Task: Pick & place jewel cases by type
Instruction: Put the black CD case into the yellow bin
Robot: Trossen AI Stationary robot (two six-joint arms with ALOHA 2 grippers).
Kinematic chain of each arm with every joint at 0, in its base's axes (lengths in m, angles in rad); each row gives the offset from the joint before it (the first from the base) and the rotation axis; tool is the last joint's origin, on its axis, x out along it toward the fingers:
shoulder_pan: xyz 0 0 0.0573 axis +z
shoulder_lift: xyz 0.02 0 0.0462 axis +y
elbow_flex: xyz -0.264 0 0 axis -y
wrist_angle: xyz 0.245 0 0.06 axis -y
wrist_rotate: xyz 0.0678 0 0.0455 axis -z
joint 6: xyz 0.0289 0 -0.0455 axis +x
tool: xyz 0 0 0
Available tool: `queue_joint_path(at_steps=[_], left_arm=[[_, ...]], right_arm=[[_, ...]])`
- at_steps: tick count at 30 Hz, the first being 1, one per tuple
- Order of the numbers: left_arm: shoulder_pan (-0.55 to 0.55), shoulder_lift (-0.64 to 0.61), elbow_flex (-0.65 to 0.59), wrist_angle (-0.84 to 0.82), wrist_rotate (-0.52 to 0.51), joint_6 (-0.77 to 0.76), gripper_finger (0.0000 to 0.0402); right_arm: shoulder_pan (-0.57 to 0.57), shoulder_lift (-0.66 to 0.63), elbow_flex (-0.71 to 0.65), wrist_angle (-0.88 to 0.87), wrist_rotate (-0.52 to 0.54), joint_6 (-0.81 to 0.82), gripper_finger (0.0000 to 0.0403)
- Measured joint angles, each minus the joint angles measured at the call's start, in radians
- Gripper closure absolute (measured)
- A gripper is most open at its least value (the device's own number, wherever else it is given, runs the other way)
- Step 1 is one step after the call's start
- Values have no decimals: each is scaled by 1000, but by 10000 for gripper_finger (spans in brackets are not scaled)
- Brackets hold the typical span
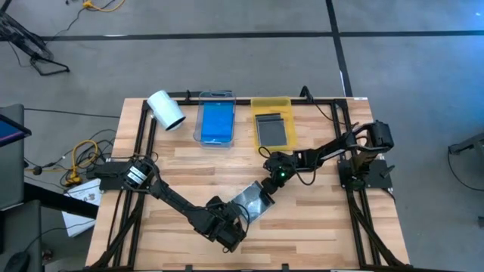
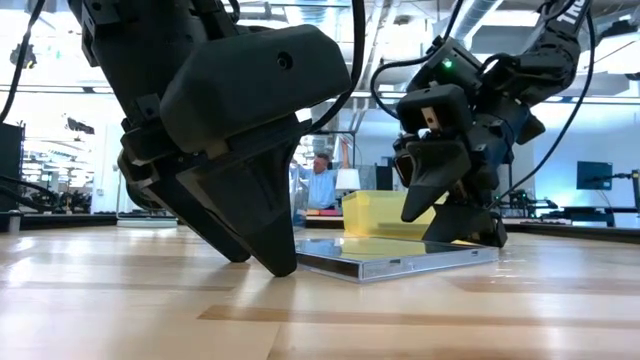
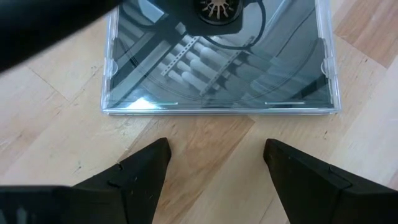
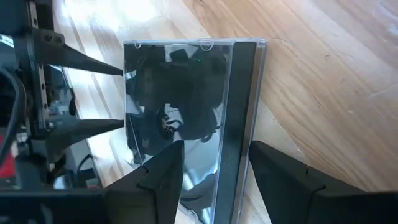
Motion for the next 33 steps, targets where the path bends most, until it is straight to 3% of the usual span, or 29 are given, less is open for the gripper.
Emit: queue_joint_path(at_steps=[16,33], left_arm=[[10,0,-1,3,-14,22,137],[-70,26,-30,7,-129,-72,137]], right_arm=[[32,37,55,30,-16,42,238],[24,37,52,115,-166,15,234]])
